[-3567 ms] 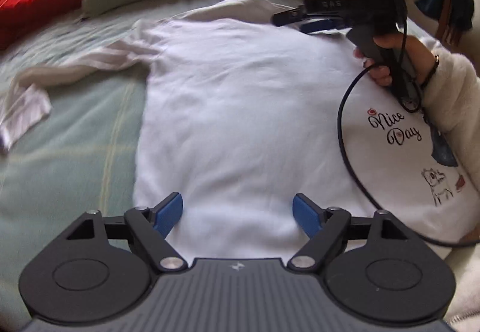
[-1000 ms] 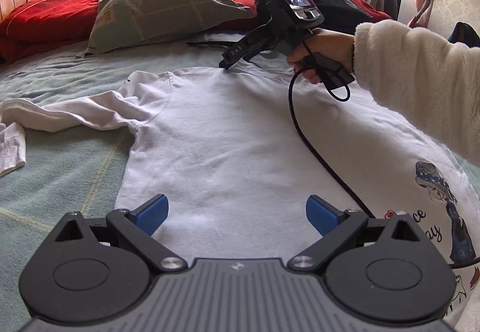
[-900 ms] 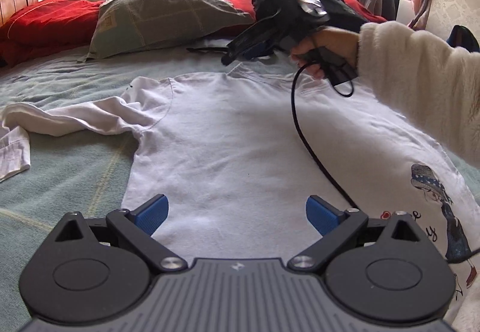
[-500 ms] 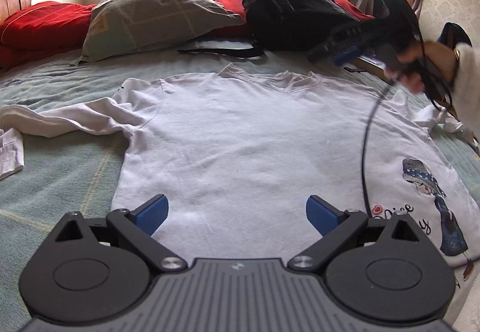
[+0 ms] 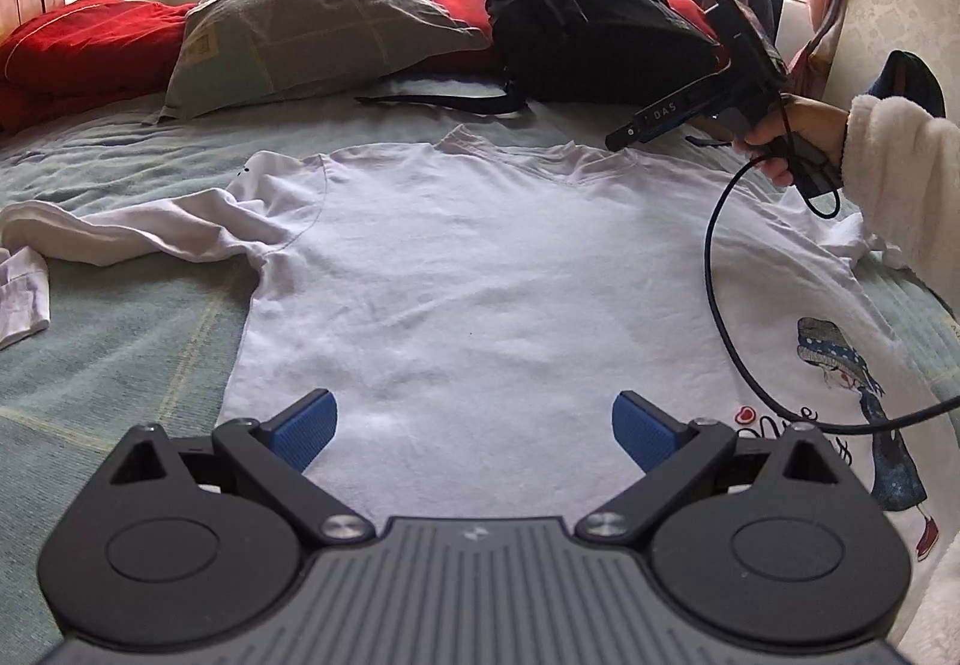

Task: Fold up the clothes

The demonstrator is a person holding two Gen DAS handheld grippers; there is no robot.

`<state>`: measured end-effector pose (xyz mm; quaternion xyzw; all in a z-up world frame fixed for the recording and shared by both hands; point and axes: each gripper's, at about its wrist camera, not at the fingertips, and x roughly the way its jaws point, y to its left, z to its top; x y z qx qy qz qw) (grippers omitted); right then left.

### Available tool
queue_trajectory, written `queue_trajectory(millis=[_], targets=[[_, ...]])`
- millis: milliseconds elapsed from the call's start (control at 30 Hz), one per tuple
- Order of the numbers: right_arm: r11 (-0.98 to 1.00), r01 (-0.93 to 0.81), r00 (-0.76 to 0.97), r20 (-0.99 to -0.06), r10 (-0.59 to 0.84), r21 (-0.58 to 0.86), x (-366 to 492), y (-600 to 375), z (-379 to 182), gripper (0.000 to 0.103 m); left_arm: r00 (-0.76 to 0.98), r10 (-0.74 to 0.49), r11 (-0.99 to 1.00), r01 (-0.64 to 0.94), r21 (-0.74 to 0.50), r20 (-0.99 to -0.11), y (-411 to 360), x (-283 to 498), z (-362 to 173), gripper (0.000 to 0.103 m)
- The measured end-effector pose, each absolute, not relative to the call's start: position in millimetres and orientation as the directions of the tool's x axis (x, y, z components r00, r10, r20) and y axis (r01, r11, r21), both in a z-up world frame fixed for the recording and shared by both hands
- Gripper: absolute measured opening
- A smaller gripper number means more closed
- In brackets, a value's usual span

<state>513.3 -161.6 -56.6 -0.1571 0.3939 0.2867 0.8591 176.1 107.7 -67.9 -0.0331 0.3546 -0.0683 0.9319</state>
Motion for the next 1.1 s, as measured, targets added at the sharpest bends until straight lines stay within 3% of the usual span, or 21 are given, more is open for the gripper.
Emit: queue_trajectory(millis=[133, 167, 200, 333, 367, 400, 500, 633, 700, 767, 933, 1100], targets=[[0.746, -0.661, 0.491, -0.799, 0.346, -0.083, 513, -154, -65, 0.049, 0.734, -0.15, 0.989, 0.099, -0.113, -0.662, 108, 177, -71, 0.098], [0.746, -0.661, 0.491, -0.799, 0.347, -0.083, 512, -154, -65, 0.041, 0.734, -0.149, 0.989, 0.097, -0.114, -0.663, 109, 178, -71, 0.098], [0.747, -0.659, 0.496, -0.798, 0.343, -0.088, 510, -154, -65, 0.026, 0.733, -0.149, 0.989, 0.096, -0.115, -0.664, 109, 179, -71, 0.098], [0.767, -0.625, 0.566, -0.763, 0.313, -0.15, 503, -151, -63, 0.014, 0.735, -0.154, 0.988, 0.102, -0.116, -0.66, 108, 178, -71, 0.098], [0.795, -0.584, 0.607, -0.739, 0.291, -0.166, 502, -152, -61, 0.003, 0.737, -0.154, 0.988, 0.103, -0.117, -0.658, 108, 178, -70, 0.098], [0.821, -0.542, 0.646, -0.714, 0.269, -0.181, 502, -153, -60, 0.002, 0.739, -0.154, 0.988, 0.102, -0.117, -0.655, 107, 178, -69, 0.098], [0.864, -0.483, 0.666, -0.7, 0.257, -0.142, 501, -159, -51, 0.006, 0.744, -0.148, 0.989, 0.098, -0.112, -0.652, 108, 176, -67, 0.098], [0.817, -0.574, 0.62, -0.682, 0.388, -0.057, 478, -157, -33, 0.017, 0.747, -0.146, 0.989, 0.092, -0.116, -0.648, 109, 177, -66, 0.098], [0.771, -0.629, 0.607, -0.682, 0.408, -0.099, 467, -144, -31, 0.035, 0.744, -0.145, 0.989, 0.093, -0.114, -0.652, 108, 177, -67, 0.098], [0.73, -0.658, 0.605, -0.706, 0.367, -0.184, 467, -129, -36, 0.043, 0.74, -0.144, 0.989, 0.094, -0.111, -0.657, 107, 176, -68, 0.098], [0.692, -0.673, 0.537, -0.817, 0.212, -0.262, 481, -115, -58, 0.043, 0.742, -0.151, 0.988, 0.098, -0.117, -0.653, 109, 173, -68, 0.098], [0.786, -0.499, 0.661, -0.747, 0.074, -0.364, 499, -118, -80, 0.059, 0.735, -0.146, 0.989, 0.098, -0.11, -0.662, 106, 176, -69, 0.098]])
